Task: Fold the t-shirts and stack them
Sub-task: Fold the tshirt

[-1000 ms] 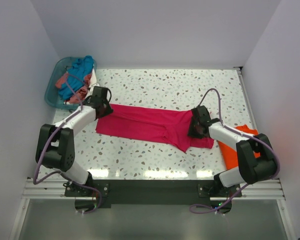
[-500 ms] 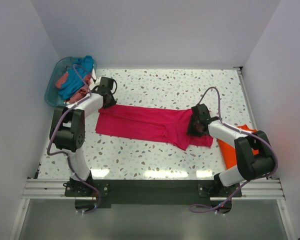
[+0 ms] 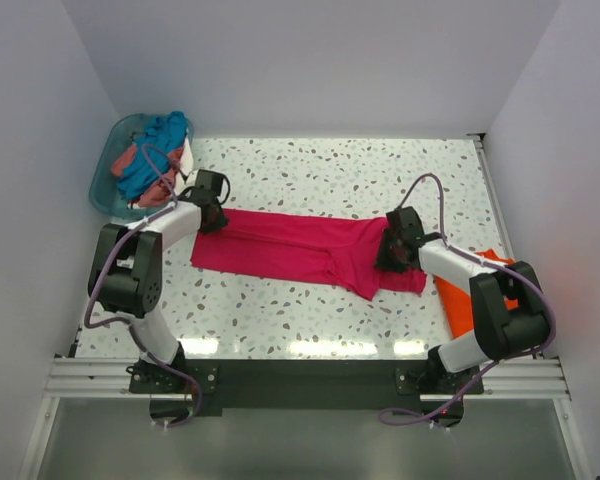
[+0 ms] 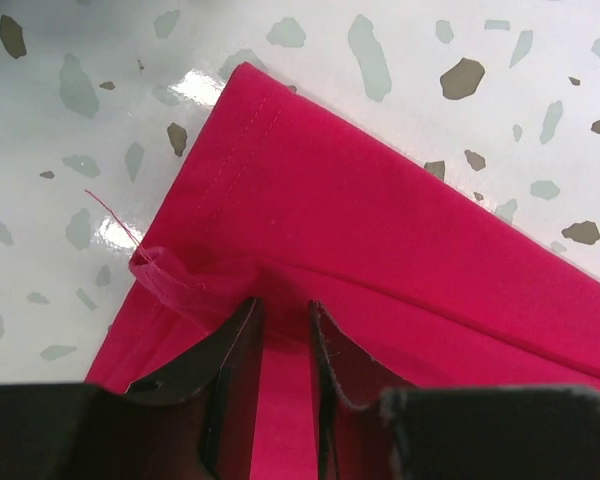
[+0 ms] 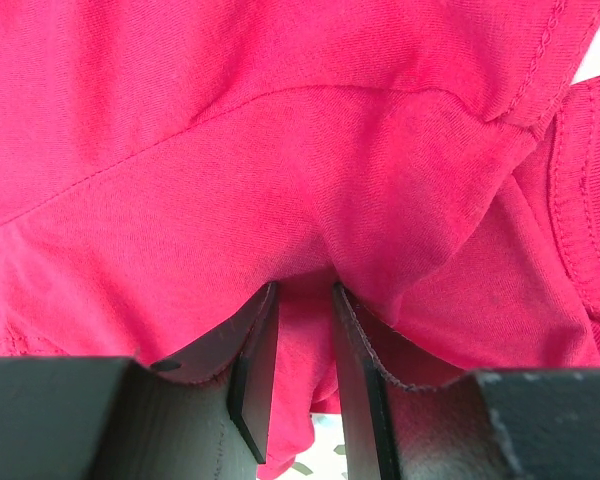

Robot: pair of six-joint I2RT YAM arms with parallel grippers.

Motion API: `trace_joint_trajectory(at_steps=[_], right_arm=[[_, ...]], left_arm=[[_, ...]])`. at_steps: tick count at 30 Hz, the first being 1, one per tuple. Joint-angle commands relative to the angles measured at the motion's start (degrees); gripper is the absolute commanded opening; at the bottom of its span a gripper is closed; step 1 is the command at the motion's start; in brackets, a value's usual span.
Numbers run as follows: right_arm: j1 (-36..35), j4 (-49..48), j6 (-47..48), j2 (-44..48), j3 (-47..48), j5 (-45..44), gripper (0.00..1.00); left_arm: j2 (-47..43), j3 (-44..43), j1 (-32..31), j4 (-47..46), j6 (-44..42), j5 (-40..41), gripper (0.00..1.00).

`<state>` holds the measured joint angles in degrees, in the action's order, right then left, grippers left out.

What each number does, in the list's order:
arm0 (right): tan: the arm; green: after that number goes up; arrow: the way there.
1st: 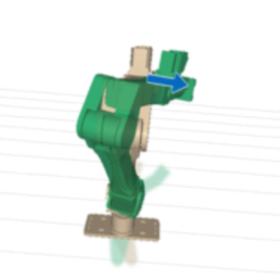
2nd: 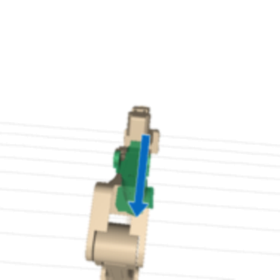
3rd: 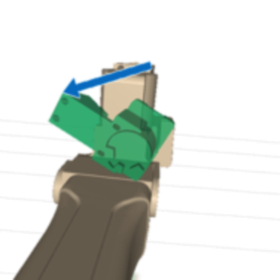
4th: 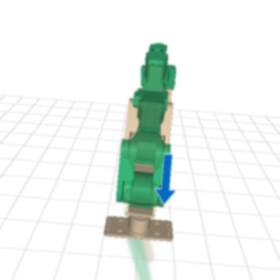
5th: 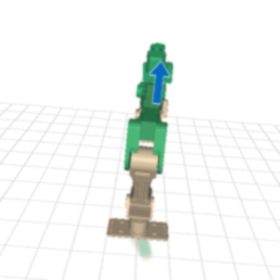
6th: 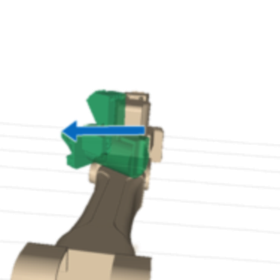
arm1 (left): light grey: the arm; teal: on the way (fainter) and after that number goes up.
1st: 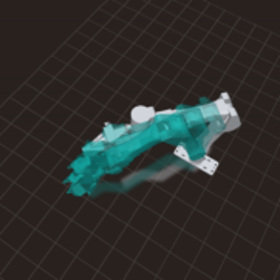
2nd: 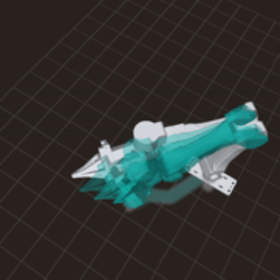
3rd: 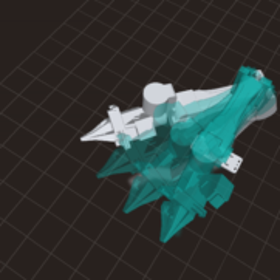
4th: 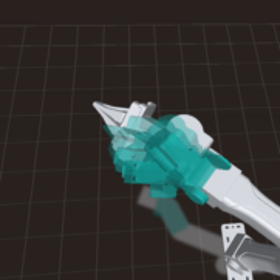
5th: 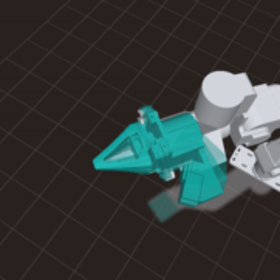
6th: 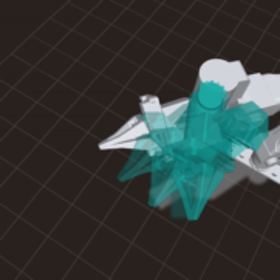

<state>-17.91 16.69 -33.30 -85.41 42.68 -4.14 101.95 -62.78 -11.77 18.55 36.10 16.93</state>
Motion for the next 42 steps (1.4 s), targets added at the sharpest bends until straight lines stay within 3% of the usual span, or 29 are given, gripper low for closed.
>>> trace_joint_trajectory(at_steps=[1, 17, 28, 34, 36, 42], right_arm=[[0.7, -0.9, 1.0, 1.0, -0.2, -0.1, 0.32], [3.1, -1.8, 1.6, 0.5, -0.2, 2.3, 0.33], [6.0, -1.9, 2.4, -3.4, 3.7, 4.1, 0.33], [6.6, -1.3, 2.5, -5.2, 5.7, 4.1, 0.33], [6.6, -1.2, 2.5, -5.9, 6.3, 4.1, 0.33], [7.0, 0.7, 2.6, -13.7, 14.3, 5.5, 0.33]], left_arm=[[-4.1, 2.0, 0.1, -1.8, 0.9, 0.0, 0.29], [-5.4, 9.3, 1.8, -5.1, 2.1, -4.6, 0.28], [-18.2, 7.7, 1.8, -3.0, -1.0, -5.9, 0.33], [-7.6, -1.7, 1.8, -0.4, -3.7, -1.4, 0.32], [-2.7, -3.4, 1.8, 0.0, -4.1, -1.4, 0.27], [-0.1, 4.0, 0.5, -3.2, -1.7, -3.2, 0.21]])
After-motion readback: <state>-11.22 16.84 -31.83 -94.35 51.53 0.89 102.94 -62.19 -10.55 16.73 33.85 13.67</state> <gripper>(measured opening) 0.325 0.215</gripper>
